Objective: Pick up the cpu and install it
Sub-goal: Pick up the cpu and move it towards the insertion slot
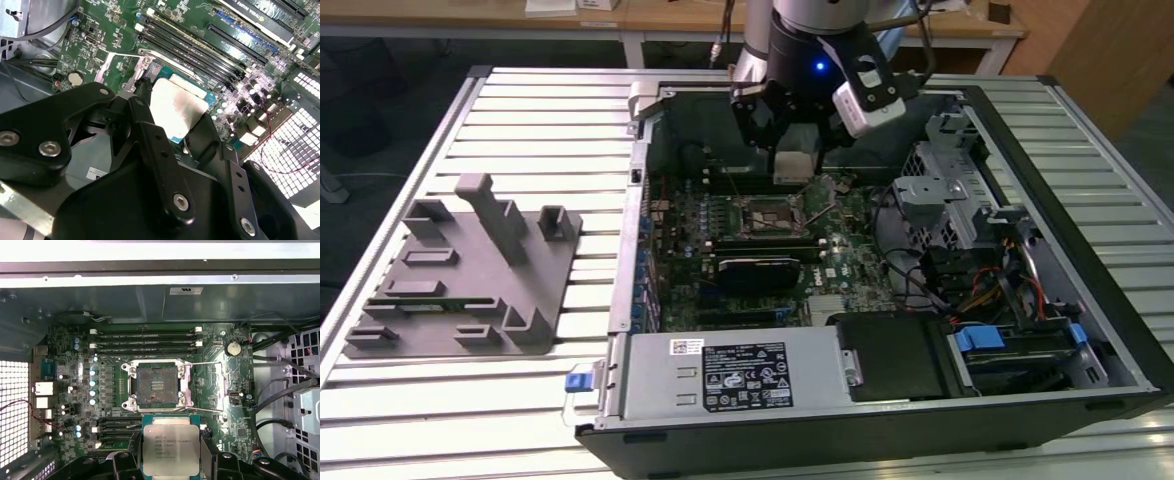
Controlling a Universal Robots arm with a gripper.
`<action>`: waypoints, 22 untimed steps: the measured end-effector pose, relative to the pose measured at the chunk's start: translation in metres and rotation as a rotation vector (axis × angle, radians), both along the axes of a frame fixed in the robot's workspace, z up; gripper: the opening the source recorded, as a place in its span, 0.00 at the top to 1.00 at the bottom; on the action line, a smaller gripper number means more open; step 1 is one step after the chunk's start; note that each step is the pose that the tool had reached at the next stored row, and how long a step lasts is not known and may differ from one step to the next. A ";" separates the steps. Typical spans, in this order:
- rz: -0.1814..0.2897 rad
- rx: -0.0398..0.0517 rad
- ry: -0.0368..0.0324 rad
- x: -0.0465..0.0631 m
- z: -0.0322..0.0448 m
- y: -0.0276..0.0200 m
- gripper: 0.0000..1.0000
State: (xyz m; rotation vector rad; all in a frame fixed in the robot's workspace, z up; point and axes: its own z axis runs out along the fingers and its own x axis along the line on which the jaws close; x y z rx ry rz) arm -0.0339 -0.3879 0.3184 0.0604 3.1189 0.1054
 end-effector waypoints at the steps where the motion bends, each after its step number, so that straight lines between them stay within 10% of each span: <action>1: 0.000 -0.0012 0.0000 0.000 -0.0004 0.0000 0.45; 5: 0.000 -0.0070 -0.0001 0.000 -0.0021 0.0000 0.45; 6: 0.000 -0.0737 -0.0001 0.000 -0.0140 0.0005 0.45; 22: 0.000 -0.0691 0.0000 0.000 -0.0143 0.0032 0.45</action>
